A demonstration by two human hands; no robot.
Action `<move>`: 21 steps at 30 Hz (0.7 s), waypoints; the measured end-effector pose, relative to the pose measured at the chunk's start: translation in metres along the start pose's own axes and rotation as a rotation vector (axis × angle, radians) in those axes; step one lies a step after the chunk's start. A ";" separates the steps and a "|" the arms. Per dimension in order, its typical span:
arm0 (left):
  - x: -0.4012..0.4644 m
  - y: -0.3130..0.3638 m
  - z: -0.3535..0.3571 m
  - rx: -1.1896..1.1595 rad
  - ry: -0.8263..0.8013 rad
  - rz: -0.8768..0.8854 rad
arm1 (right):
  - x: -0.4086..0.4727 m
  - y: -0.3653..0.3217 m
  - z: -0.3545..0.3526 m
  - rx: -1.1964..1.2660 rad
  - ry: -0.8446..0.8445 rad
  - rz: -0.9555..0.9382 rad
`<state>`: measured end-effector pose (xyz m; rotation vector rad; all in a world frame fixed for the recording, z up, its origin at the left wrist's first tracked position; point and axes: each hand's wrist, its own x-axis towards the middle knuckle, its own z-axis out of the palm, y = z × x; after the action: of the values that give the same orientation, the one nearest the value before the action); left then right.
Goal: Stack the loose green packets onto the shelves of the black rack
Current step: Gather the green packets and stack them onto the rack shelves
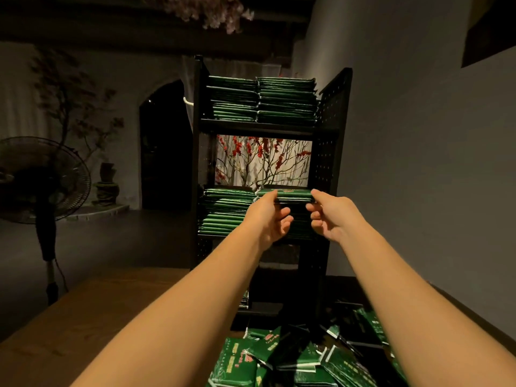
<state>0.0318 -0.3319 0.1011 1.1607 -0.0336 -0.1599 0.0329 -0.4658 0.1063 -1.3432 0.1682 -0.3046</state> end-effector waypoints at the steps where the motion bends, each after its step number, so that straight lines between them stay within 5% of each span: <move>1: 0.000 0.000 -0.002 0.027 0.002 -0.017 | 0.001 0.001 -0.001 0.004 0.011 0.000; 13: 0.012 -0.010 -0.017 0.090 -0.021 0.085 | 0.000 0.021 -0.006 0.120 0.099 -0.059; 21: 0.013 -0.010 -0.013 0.062 -0.108 0.129 | -0.007 0.024 0.000 0.071 -0.060 -0.113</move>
<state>0.0447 -0.3261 0.0857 1.2073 -0.2097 -0.1074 0.0293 -0.4586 0.0827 -1.2927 0.0309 -0.3615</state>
